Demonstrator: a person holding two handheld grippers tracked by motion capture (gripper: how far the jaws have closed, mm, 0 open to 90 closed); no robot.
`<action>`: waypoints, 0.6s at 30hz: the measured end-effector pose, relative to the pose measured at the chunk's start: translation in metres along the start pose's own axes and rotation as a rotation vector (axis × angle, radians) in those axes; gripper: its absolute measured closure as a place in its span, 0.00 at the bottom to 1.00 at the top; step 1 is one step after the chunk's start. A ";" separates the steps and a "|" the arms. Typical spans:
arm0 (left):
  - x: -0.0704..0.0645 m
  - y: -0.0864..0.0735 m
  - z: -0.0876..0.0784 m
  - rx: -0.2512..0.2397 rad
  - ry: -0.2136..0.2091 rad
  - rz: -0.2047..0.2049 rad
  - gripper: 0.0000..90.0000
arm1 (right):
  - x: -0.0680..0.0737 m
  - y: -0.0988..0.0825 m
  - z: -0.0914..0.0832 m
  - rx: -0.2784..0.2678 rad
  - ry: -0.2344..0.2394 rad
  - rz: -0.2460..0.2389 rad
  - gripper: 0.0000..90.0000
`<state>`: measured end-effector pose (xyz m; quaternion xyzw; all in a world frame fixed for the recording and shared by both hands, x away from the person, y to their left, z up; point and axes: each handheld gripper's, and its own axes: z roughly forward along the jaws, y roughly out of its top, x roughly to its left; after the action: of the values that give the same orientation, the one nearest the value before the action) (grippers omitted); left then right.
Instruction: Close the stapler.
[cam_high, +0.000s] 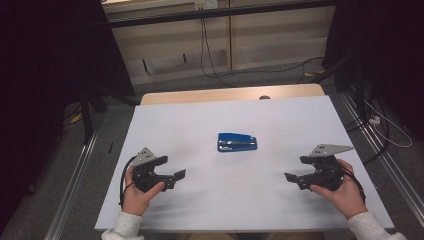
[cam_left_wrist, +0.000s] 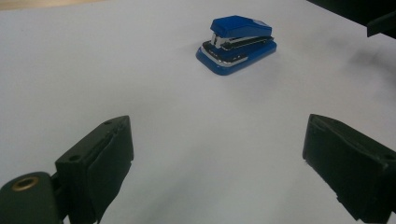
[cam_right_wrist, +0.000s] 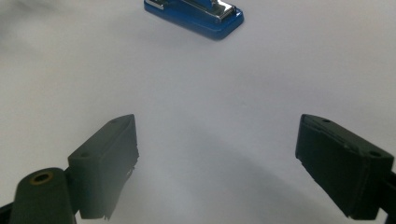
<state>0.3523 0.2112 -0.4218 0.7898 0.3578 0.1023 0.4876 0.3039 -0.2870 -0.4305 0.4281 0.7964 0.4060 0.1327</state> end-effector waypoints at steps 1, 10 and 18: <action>-0.001 0.000 -0.001 0.000 -0.001 0.001 0.10 | 0.000 0.000 -0.001 0.000 -0.001 -0.004 0.15; -0.002 -0.004 -0.010 0.002 -0.003 0.012 0.09 | -0.003 -0.007 -0.008 0.002 -0.003 0.000 0.15; 0.002 -0.011 -0.021 -0.004 0.005 0.001 0.09 | -0.005 -0.010 -0.013 -0.007 -0.006 0.012 0.15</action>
<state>0.3380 0.2305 -0.4214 0.7886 0.3585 0.1054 0.4883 0.2937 -0.3007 -0.4301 0.4337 0.7920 0.4081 0.1342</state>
